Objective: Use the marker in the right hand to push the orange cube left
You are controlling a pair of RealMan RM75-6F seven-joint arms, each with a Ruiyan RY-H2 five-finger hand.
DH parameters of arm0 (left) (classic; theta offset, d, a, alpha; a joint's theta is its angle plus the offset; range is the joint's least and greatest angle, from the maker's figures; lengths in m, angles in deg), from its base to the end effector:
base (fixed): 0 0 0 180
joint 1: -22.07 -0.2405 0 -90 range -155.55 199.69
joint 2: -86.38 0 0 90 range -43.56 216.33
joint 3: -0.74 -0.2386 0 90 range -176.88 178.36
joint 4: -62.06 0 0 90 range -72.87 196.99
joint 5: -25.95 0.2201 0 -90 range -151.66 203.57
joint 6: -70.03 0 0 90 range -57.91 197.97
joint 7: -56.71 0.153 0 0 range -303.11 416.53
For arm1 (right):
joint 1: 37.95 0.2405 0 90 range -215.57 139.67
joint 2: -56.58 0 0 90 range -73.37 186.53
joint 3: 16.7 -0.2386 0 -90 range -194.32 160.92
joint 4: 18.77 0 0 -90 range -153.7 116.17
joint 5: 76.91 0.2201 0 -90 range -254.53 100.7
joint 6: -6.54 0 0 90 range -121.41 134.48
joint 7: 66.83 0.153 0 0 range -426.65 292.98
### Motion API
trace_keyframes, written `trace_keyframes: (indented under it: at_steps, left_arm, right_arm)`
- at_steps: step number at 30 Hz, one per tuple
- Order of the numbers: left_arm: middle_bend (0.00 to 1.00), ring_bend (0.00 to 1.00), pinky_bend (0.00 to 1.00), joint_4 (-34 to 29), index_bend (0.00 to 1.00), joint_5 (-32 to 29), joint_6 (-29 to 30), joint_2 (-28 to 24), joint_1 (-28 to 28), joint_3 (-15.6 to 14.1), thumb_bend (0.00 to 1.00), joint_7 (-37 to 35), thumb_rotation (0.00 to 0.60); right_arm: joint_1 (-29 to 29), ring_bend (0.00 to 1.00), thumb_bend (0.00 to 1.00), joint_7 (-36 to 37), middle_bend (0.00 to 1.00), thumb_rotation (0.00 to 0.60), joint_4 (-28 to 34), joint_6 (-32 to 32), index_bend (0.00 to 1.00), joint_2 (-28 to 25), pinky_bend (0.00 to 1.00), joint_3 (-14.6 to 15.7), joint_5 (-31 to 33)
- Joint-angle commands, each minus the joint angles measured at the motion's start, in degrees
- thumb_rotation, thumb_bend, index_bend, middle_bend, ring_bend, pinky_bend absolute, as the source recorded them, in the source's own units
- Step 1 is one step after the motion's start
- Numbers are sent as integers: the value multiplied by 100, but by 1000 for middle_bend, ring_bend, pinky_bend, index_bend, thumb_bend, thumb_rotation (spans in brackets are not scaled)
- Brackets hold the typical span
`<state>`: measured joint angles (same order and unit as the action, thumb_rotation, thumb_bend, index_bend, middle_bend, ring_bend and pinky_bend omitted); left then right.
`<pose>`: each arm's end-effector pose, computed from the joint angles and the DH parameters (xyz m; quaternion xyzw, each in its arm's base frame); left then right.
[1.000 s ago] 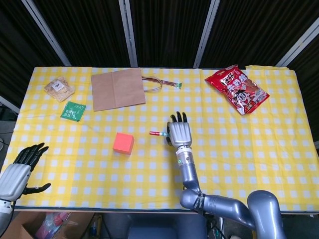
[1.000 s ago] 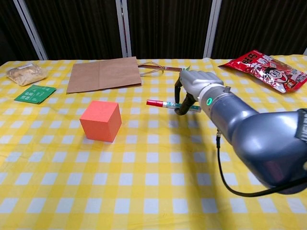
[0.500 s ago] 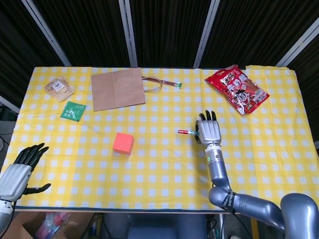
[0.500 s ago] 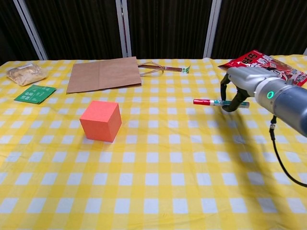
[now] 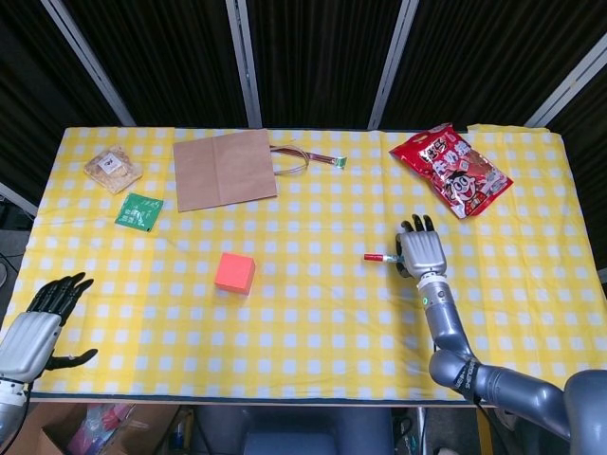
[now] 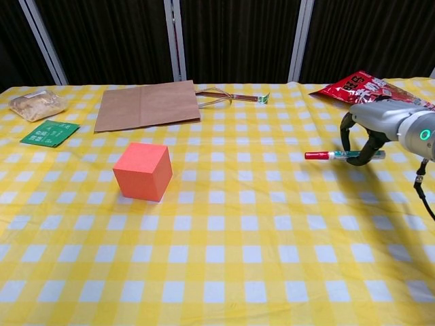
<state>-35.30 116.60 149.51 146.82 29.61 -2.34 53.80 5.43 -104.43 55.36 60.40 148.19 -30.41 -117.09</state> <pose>-0.2829 0.1756 0.1212 -0.6488 -0.4342 -0.3705 0.5032 -0.1984 -0.3829 -0.0171 0.6876 -0.4118 0.2346 0.5500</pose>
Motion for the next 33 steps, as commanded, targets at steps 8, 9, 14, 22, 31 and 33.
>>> trace_keyframes:
  at_steps: [8,9,14,22,31,33]
  left_arm:
    - [0,0,0,15,0,-15,13,6,-6,13,0,13,600]
    - [0,0,0,17,0,-17,21,8,-8,17,0,15,600]
    - [0,0,0,34,0,-2,52,22,-24,15,0,54,600]
    - [0,0,0,67,0,11,154,65,-58,46,0,95,600]
    - [0,0,0,190,0,10,372,179,-137,119,0,188,600]
    - [0,0,0,218,0,-29,422,208,-168,140,0,252,600]
  right_arm:
    - [-34,2,604,-151,200,600,-159,116,458,-16,0,181,87]
    - [-45,0,605,-179,196,600,-145,137,417,-35,0,194,116]
    - [-105,0,604,-345,115,600,132,265,252,-214,0,244,314]
    - [-286,0,603,-463,55,600,1004,704,108,-688,0,312,414]
    - [-1166,0,545,668,46,600,2348,1641,23,-1601,0,712,-1099]
    - [-1503,0,507,1059,32,600,2630,1955,4,-1879,0,915,-1592]
